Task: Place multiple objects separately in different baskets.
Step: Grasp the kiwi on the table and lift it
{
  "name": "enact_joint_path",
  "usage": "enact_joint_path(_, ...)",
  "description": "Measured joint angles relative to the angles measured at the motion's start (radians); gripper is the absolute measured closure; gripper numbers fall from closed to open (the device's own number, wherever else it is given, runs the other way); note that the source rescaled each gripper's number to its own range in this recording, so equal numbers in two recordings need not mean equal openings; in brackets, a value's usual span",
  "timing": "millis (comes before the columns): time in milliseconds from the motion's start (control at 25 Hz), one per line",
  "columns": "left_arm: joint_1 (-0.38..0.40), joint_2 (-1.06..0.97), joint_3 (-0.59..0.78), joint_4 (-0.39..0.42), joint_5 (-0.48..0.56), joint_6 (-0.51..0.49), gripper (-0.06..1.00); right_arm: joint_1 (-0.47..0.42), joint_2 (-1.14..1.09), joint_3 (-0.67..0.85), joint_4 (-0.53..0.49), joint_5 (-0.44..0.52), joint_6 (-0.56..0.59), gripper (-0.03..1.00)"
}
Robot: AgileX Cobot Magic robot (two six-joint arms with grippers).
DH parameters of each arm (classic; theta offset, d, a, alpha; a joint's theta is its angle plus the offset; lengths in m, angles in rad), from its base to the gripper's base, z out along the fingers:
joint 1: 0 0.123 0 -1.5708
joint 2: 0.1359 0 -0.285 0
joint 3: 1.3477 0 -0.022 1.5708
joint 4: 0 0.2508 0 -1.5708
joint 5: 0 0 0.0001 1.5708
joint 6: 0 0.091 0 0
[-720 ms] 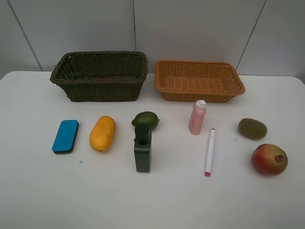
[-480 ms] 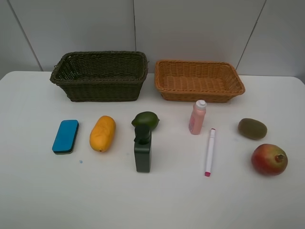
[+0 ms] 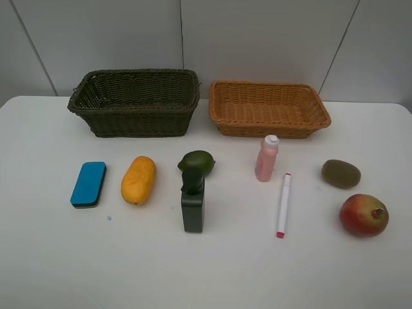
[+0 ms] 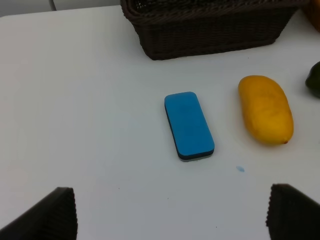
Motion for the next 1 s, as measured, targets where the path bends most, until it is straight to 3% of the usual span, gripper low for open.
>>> enact_joint_path(1000,0.000,0.000,0.000,0.000,0.000,0.000,-0.06,0.000,0.000,0.000,0.004,-0.003,0.000,-0.03)
